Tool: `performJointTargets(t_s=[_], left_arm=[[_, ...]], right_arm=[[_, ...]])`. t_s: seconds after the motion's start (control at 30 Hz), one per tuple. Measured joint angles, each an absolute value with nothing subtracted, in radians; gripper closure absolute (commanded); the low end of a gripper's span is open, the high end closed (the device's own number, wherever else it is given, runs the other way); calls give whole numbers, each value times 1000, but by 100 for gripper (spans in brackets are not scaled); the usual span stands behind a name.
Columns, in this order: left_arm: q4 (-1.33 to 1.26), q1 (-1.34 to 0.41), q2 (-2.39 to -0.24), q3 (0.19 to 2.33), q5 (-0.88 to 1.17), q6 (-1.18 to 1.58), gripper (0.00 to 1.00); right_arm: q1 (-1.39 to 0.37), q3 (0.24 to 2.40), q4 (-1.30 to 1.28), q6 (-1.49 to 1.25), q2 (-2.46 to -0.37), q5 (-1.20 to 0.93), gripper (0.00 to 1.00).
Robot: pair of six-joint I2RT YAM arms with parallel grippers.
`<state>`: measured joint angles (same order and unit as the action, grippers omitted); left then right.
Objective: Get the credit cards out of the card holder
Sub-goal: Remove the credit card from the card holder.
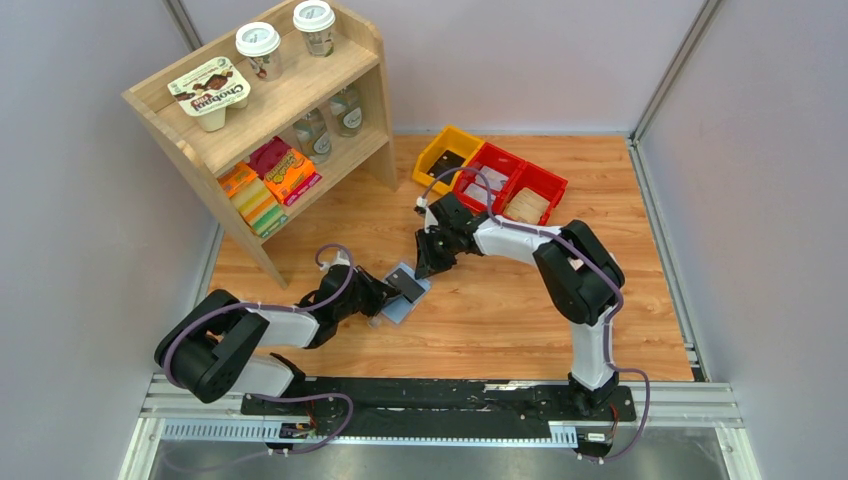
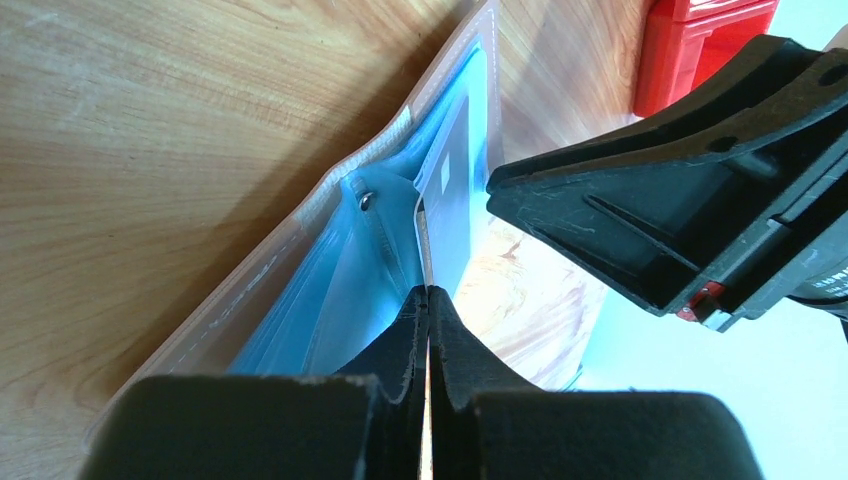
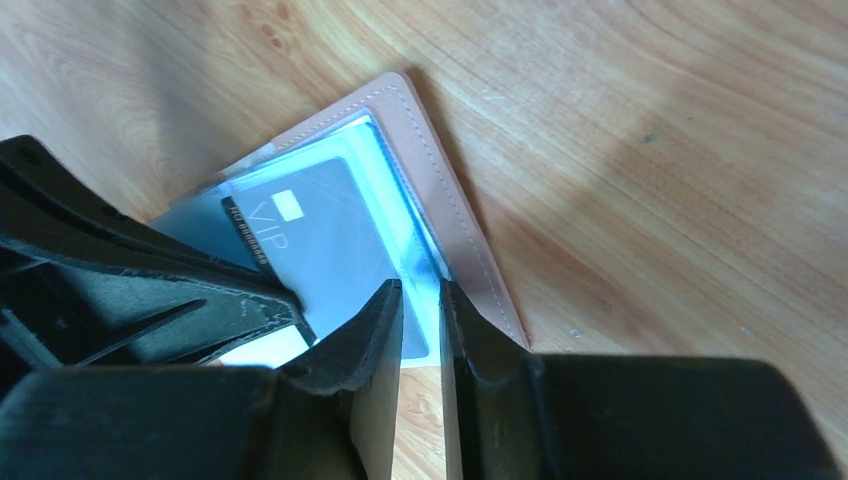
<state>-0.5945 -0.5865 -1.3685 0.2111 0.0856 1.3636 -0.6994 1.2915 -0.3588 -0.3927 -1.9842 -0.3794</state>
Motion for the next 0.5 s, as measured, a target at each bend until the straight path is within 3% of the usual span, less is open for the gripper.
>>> performJointTargets(t_s=[0.2, 0.5], left_arm=[[-595, -587, -1369, 211, 86, 1364, 100], [-595, -587, -1369, 210, 86, 1364, 100]], right_arm=[[-702, 1289, -293, -405, -1977, -461, 89], [-703, 1289, -263, -434, -1987, -493, 94]])
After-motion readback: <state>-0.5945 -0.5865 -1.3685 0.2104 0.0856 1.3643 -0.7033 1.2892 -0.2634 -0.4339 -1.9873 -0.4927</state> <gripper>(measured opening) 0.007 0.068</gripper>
